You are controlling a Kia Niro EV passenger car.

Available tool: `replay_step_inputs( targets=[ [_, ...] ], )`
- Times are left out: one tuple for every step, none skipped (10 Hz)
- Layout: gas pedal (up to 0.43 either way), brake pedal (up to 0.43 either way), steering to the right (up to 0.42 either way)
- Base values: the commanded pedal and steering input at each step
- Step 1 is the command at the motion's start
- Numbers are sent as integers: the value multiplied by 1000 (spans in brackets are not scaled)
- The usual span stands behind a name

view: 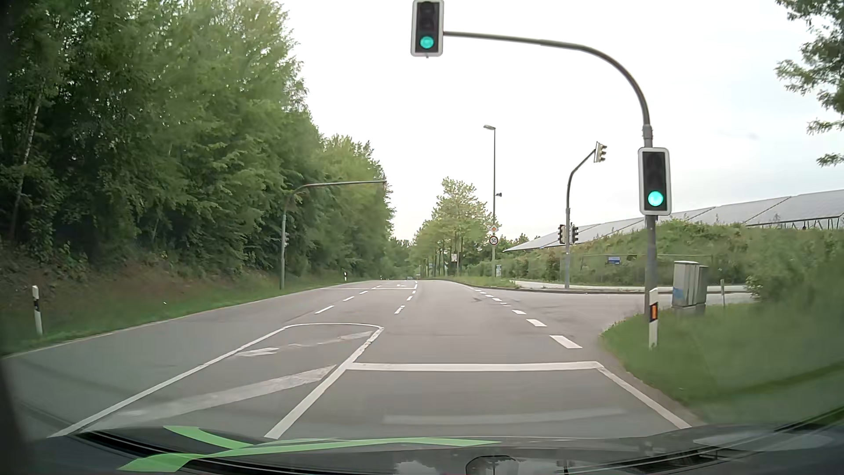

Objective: Follow the waypoints while adhering to traffic rules and regulations

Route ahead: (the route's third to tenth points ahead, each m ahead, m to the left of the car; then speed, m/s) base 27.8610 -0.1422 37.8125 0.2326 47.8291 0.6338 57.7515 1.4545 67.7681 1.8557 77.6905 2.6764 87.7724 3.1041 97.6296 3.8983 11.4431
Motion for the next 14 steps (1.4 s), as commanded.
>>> replay_step_inputs(
  targets=[
    [59,0,-2],
    [59,0,-2],
    [59,0,-2],
    [59,0,-2],
    [59,0,-2],
    [59,0,-2],
    [59,0,-2],
    [59,0,-2],
    [59,0,-2],
    [59,0,-2],
    [59,0,-2],
    [59,0,-2],
    [59,0,-2],
    [47,0,-2]
  ],
)
